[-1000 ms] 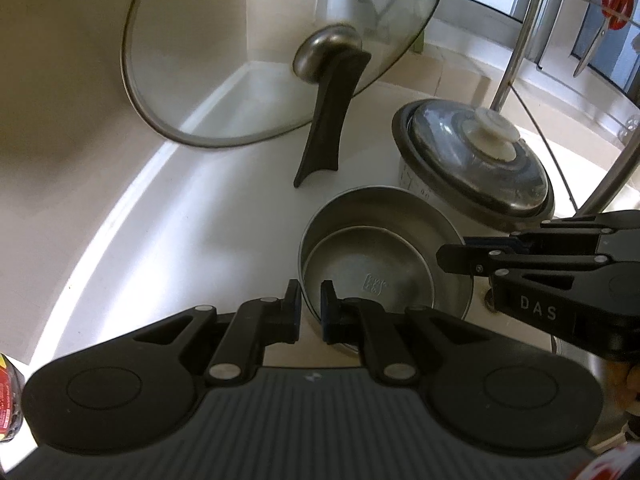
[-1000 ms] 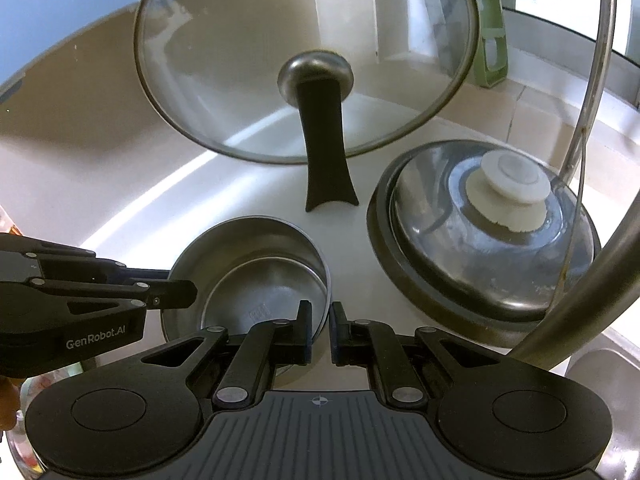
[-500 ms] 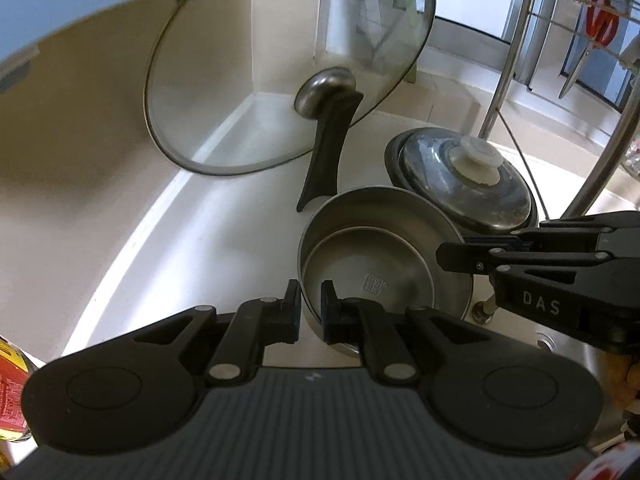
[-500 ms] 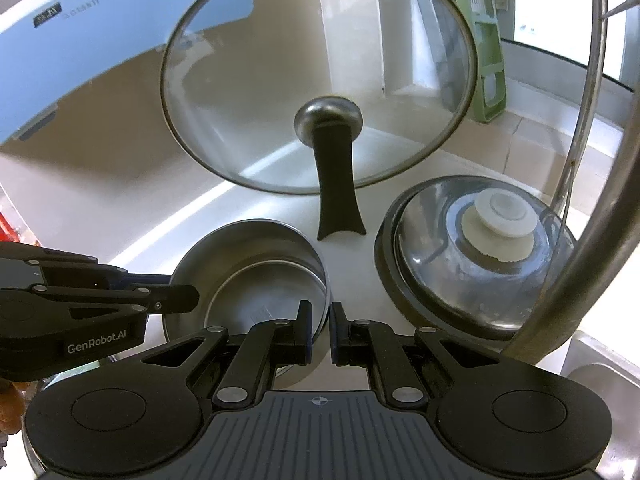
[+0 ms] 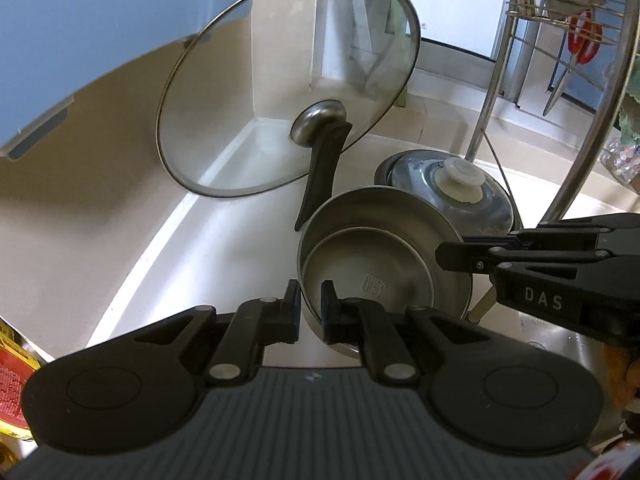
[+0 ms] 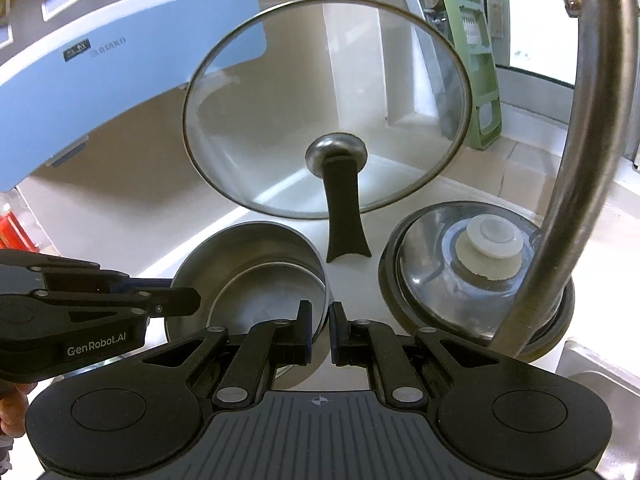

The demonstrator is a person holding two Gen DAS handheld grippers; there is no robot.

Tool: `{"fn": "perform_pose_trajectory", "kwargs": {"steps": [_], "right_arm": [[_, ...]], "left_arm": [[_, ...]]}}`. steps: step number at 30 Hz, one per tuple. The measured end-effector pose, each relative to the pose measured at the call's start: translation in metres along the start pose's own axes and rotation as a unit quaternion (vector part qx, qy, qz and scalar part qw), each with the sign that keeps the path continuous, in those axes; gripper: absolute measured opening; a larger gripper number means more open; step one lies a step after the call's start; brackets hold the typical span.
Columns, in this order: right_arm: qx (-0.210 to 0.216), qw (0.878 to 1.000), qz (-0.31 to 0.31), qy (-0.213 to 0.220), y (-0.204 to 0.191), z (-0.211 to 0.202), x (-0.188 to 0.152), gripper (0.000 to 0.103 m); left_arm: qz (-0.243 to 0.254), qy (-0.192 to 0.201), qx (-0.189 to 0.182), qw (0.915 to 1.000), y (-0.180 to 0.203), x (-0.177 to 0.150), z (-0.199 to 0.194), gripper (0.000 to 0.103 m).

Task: Organize plates and bowls
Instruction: 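Lift the small steel pot with both grippers and pull it back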

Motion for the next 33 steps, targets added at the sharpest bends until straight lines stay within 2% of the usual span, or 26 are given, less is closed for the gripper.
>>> {"fn": "perform_pose_trajectory", "kwargs": {"steps": [17, 33], "right_arm": [[0.008, 1.0, 0.005, 0.016, -0.008, -0.037, -0.005, 0.009], [0.02, 1.0, 0.011, 0.003, -0.02, -0.066, -0.03, 0.009]], "left_arm": [[0.005, 0.028, -0.005, 0.9996, 0.006, -0.008, -0.039, 0.009], [-0.002, 0.025, -0.01, 0.9996, 0.017, -0.039, -0.07, 0.009]]}}
Point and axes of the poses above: each gripper's, at about its wrist camera, not at the fingertips, and z roughly the way its jaws point, y to its right, x to its top, the point moved 3 cm from there along z, roughly the way its jaws point, and after that the axes turned 5 degrees about x, right-handed, at the moved point
